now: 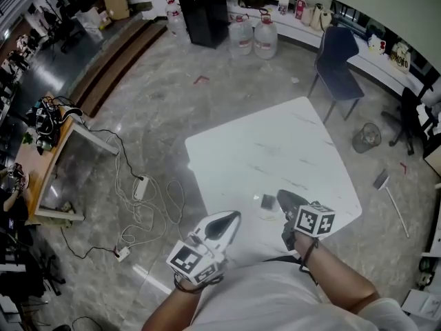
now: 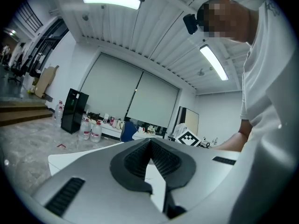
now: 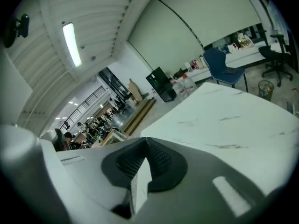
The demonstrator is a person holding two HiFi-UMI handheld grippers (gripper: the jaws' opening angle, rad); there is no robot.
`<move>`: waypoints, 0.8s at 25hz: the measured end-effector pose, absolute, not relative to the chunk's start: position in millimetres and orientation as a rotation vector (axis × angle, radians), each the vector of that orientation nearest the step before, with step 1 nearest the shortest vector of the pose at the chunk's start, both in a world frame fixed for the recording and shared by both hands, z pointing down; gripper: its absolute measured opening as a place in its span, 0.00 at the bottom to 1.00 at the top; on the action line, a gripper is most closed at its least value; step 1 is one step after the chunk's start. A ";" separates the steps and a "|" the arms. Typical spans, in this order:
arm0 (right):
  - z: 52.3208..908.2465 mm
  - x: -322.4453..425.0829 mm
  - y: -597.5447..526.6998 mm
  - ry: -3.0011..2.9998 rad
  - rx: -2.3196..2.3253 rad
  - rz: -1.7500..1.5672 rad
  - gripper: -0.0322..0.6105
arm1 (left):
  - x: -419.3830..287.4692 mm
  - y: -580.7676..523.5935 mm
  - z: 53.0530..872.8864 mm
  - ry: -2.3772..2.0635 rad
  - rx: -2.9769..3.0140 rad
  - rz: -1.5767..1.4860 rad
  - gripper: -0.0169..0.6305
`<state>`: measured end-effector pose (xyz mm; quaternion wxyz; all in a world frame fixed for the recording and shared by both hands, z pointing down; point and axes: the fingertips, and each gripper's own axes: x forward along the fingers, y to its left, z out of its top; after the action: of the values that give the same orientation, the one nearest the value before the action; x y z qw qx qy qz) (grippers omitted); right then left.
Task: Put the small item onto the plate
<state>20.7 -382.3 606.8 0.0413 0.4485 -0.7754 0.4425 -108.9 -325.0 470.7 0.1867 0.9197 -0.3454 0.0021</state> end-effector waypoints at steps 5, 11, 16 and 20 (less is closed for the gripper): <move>532.7 -6.0 -369.0 -2.596 1.343 1.084 0.05 | -108.8 -321.6 449.1 -0.919 2.649 -0.008 0.04; 454.2 -26.8 -347.1 -2.805 1.333 0.740 0.05 | -110.4 -318.4 425.4 -0.875 2.700 -0.047 0.04; 404.8 -33.4 -324.9 -2.882 1.328 0.485 0.05 | -108.1 -313.1 402.5 -0.865 2.736 -0.080 0.04; 382.6 -41.1 -313.4 -2.907 1.311 0.349 0.05 | -107.6 -310.9 389.8 -0.860 2.763 -0.088 0.04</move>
<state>-41.1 -313.4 382.6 -0.0331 0.4086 -0.9056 0.1086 -107.6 -310.9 389.8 0.1232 0.9471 -0.2949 -0.0301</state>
